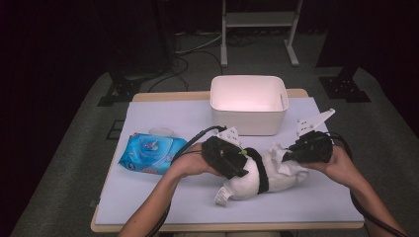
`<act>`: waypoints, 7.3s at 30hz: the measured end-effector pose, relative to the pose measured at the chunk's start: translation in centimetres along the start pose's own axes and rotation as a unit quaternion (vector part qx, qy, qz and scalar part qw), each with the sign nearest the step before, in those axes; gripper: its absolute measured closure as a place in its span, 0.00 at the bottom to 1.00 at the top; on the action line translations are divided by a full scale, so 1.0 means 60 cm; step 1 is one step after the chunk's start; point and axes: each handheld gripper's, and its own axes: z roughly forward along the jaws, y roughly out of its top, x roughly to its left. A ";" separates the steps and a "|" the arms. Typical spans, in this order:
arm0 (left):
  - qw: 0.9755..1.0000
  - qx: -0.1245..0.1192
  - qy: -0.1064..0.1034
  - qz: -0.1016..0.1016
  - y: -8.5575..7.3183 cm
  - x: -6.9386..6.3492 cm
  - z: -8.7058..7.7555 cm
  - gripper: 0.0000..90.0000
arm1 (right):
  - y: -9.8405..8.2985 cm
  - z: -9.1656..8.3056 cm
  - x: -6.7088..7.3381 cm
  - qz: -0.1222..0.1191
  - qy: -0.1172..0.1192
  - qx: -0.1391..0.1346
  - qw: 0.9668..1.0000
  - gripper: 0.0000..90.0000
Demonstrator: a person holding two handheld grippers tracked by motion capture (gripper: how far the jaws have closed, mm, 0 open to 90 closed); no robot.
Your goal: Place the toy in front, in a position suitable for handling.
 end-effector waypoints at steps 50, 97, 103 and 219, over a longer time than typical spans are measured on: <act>0.999 0.009 0.029 -0.014 -0.011 -0.013 -0.003 0.15 | 0.009 0.043 0.003 0.000 0.017 0.018 1.000 0.93; 0.999 -0.008 0.020 -0.036 -0.042 -0.010 -0.008 0.18 | 0.006 0.049 0.005 0.006 0.029 0.029 0.999 0.94; 0.999 -0.004 0.014 -0.039 -0.049 -0.016 -0.007 0.17 | 0.004 0.048 0.005 0.008 0.028 0.027 0.999 0.94; 0.999 0.023 0.040 -0.003 -0.007 0.027 -0.053 0.28 | 0.063 0.111 0.017 -0.027 0.054 0.039 0.997 0.93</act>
